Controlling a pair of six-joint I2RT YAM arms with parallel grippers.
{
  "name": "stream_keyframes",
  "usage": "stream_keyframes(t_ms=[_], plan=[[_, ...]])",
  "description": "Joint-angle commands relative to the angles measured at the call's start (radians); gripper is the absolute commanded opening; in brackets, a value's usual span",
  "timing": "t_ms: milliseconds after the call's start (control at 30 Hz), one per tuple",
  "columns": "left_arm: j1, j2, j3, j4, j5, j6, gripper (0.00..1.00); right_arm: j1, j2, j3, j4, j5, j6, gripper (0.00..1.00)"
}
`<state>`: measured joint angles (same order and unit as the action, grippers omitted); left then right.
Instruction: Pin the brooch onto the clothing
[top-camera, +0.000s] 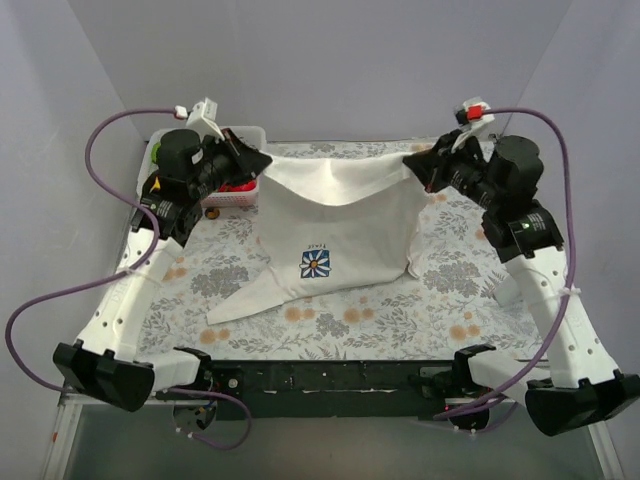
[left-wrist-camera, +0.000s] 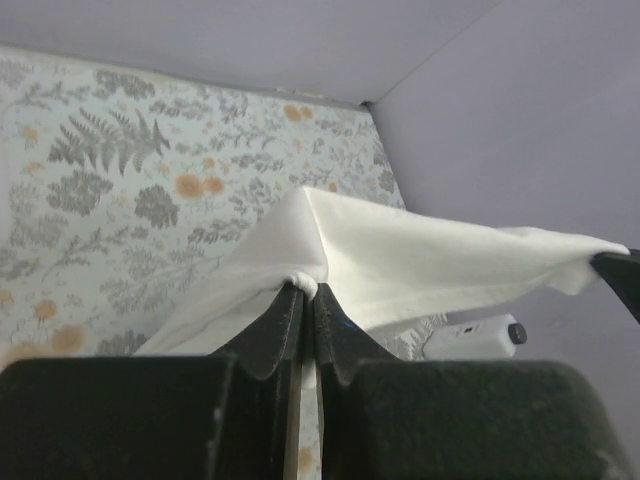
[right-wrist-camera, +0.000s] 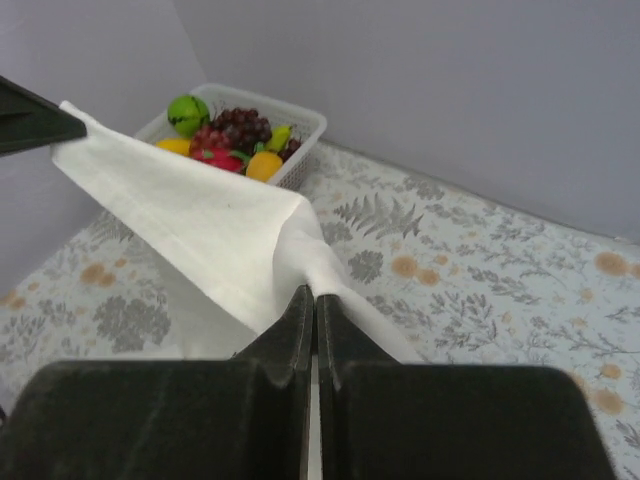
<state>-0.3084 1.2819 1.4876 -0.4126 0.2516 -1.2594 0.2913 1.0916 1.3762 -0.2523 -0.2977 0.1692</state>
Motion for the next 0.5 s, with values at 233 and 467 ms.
stream_keyframes(t_ms=[233,467], plan=[[0.006,-0.256,-0.538,-0.043,0.009,-0.143,0.00,0.380,0.243,-0.253,-0.219,-0.103,-0.244,0.19],[0.006,-0.217,-0.561,-0.075,-0.052,-0.152,0.04,0.433,0.257,-0.242,-0.107,-0.069,-0.206,0.57]])
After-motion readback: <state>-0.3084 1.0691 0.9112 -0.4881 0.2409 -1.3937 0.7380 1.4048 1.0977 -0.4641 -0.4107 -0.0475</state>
